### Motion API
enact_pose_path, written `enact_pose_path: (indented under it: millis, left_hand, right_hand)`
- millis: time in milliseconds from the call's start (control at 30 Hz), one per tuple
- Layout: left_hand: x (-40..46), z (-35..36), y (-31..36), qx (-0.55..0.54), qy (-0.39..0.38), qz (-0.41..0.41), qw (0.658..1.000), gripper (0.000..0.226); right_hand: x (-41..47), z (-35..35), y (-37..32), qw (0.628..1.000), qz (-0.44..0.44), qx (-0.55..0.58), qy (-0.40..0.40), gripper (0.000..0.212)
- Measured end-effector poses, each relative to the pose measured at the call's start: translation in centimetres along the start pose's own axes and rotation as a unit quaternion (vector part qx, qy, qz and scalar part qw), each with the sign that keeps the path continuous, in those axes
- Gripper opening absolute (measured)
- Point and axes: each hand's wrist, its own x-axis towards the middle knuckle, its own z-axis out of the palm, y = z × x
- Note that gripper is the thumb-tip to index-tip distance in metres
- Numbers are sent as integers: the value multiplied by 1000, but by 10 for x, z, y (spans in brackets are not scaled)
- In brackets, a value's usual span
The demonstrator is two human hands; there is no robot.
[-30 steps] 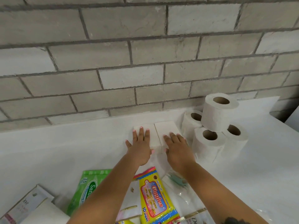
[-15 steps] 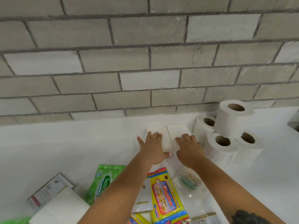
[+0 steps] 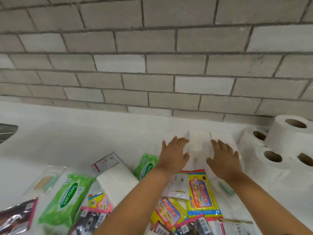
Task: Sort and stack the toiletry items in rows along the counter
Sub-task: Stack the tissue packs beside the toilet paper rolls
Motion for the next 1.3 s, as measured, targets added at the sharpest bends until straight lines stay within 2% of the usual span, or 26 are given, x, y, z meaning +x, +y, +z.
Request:
enact_pose_path:
  millis: [167,300,433,633,767,867,967,1133,1300]
  left_hand:
    - [-38,-22,-14,-48,73,-47,995,40]
    - [-75,-36,-32,-71,158,-73,982,38]
    - [-106,-51,-50,-103,198,-95,970,38]
    - [-138,-80,-82,-93,203,-98,970,37]
    - [-156,-95,-102,-98,195,-87,972,36]
    - [-165,-101,-115,-110,181,-68,975,36]
    - [-172,-104,-125,-112,169,-54,978,37]
    - [-177,-103,-134,-127,144,-31,981,39]
    - [-178,-102,-126,-175,136,1,975,39]
  right_hand:
    - [-20,-1,-25,995,-55,80,36,70]
    - [-38,3,-51,983,-106,144,26,68]
    - [-62,12,-83,973,-152,171,7,66]
    - [-94,28,-146,962,-196,185,-32,73]
    - [-109,43,-187,964,-186,165,-98,92]
    - [-117,52,-205,969,-161,139,-124,99]
    - [-121,58,-213,972,-141,143,-124,100]
    - [-125,60,-216,981,-142,71,-110,106]
    - [-125,56,-207,975,-98,162,-113,103]
